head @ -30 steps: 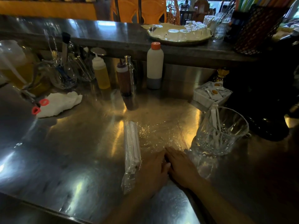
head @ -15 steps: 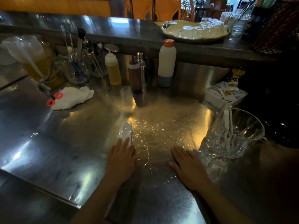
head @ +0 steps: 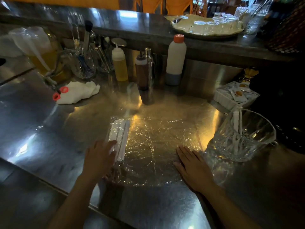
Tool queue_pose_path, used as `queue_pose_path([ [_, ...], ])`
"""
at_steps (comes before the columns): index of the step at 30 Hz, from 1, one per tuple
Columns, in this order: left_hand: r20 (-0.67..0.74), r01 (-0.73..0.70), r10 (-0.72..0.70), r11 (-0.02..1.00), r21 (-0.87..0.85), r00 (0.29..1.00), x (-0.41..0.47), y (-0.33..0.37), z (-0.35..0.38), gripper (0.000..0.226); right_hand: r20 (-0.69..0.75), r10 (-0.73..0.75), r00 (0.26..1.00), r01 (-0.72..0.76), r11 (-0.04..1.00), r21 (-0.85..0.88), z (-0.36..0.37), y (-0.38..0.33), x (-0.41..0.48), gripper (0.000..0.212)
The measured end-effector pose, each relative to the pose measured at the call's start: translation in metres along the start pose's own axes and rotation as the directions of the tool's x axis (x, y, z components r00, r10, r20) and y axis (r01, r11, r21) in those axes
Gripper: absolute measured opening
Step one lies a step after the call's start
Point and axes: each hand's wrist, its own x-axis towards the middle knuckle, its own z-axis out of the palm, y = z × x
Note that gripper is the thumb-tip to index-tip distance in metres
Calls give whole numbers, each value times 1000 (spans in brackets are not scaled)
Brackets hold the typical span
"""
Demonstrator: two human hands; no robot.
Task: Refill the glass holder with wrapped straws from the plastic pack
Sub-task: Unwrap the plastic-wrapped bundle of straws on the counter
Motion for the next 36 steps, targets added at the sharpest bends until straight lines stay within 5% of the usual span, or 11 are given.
queue_pose_path([
  [3,-227,-148,131,987,-61,965,-2,29,-6,20,8,7,1000,-7,1000,-10,1,1,0,59],
  [6,-46,-240,236,942,-234,971,-5,56,4,35,15,7,1000,-7,1000,-8,0,1,1,59],
  [9,1,-352,356,924,-152,934,-5,63,27,42,10,-4,1000,4,1000,-4,0,2,0,61],
  [14,31,-276,274,958,77,961,-5,35,43,44,-30,-14,999,15,999,31,0,0,0,65],
  [25,77,-253,245,962,108,966,9,45,21,28,-99,23,995,-2,977,213,-15,-2,-6,44],
  [27,110,-239,232,970,51,966,25,55,13,28,-146,-51,988,87,963,254,-21,-5,-10,37],
  [32,224,-330,331,943,-43,917,64,76,8,30,34,-289,957,268,919,288,-20,-21,-28,67],
  [36,193,-364,361,931,-26,912,95,86,6,32,-73,-306,949,312,943,114,-22,-27,-37,45],
])
